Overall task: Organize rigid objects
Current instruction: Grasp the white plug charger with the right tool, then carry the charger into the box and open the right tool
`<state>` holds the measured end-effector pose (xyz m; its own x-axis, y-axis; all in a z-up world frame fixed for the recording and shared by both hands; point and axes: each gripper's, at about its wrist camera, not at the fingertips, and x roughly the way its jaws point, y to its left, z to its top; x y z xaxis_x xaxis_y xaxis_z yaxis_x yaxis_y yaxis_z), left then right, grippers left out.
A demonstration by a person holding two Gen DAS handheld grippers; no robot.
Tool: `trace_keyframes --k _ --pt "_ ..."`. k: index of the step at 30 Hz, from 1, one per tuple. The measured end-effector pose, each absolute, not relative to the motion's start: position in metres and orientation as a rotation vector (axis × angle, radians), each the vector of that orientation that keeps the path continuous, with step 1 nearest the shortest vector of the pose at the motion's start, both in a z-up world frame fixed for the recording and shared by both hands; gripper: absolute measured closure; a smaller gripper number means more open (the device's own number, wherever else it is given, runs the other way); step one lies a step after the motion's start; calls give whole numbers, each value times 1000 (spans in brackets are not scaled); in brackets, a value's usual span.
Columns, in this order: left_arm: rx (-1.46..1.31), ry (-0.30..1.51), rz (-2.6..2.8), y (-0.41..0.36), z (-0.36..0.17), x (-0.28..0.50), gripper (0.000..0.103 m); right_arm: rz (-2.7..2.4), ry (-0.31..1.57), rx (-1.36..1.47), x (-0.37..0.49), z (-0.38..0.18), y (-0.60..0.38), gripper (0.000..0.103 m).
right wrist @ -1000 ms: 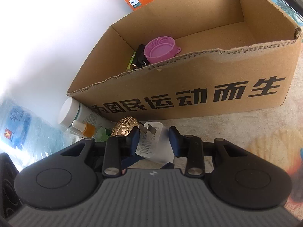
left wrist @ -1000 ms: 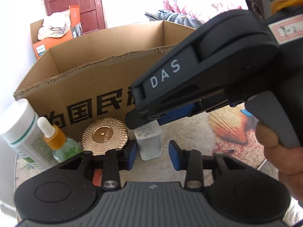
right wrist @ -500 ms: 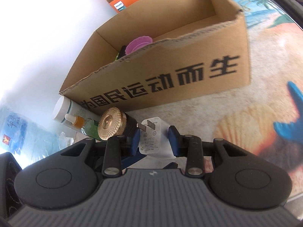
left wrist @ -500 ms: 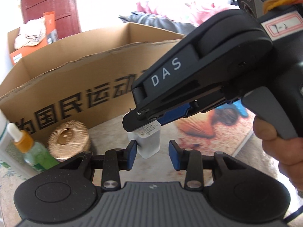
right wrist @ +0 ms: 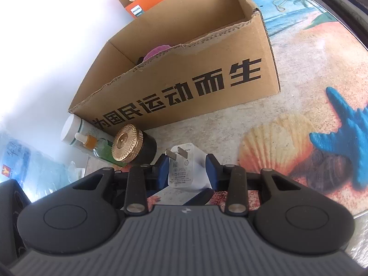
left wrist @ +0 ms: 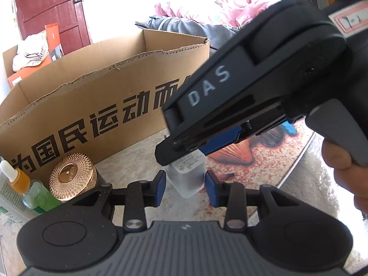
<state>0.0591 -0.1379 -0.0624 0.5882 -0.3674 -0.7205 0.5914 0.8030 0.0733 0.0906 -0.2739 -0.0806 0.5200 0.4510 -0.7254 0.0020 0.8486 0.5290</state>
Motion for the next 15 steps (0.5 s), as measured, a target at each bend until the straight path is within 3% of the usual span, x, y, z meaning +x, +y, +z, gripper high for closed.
trace_keyframes --k 7,15 --pt "335 745 -561 -150 -70 61 65 272 1017 517 96 -91 -270 62" --pt "340 720 -559 -155 -71 52 67 261 989 517 86 -82 -271 67"
